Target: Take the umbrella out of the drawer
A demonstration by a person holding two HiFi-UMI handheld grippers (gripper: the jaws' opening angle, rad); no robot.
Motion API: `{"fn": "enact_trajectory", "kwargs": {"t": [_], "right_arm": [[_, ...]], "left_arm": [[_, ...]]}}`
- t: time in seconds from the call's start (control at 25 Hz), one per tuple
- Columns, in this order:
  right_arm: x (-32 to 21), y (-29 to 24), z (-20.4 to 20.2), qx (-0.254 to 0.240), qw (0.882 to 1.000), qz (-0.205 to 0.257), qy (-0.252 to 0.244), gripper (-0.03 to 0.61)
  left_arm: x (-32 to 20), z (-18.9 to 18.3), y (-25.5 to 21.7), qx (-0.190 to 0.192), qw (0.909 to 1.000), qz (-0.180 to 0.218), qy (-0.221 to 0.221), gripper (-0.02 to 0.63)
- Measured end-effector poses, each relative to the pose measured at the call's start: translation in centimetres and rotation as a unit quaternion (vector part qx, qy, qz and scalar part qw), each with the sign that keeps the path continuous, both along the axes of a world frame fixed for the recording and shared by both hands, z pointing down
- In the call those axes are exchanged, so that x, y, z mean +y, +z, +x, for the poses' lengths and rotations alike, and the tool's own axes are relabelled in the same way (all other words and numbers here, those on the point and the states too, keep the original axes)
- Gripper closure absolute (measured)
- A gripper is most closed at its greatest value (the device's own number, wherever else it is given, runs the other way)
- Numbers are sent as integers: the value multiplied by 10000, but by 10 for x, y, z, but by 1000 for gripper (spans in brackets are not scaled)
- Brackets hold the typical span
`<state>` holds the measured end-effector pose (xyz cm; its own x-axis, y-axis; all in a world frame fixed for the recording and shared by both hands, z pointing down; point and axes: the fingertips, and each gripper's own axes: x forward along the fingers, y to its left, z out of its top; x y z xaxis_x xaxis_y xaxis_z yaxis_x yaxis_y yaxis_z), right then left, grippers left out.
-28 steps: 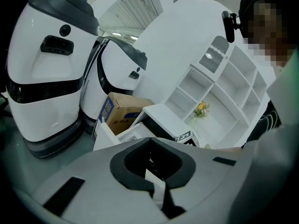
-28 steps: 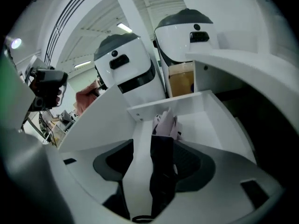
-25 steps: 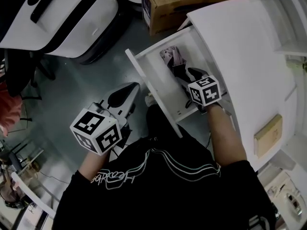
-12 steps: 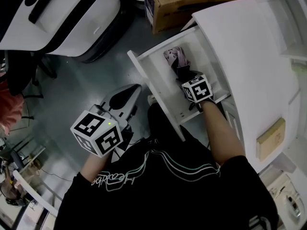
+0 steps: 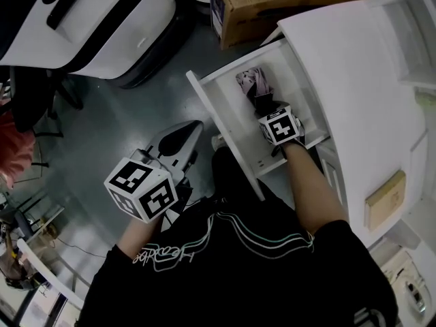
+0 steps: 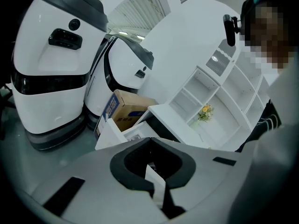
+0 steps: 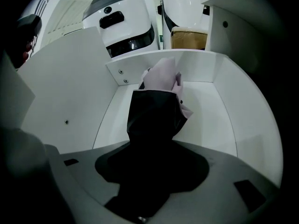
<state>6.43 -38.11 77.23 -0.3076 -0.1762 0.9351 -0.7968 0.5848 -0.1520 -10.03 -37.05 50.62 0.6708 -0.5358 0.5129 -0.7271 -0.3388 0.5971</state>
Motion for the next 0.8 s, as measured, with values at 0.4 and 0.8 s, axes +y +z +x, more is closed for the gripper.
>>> {"fn": "enact_trajectory", "kwargs": {"t": [0.4, 0.8], "right_arm": [[1, -5, 1, -11, 10000, 25, 36, 368], [10, -32, 6, -317, 9989, 127, 311, 371]], "left_arm": [[16, 7, -7, 29, 10000, 63, 47, 594], [38, 12, -22, 11, 9997, 215, 101, 594]]}}
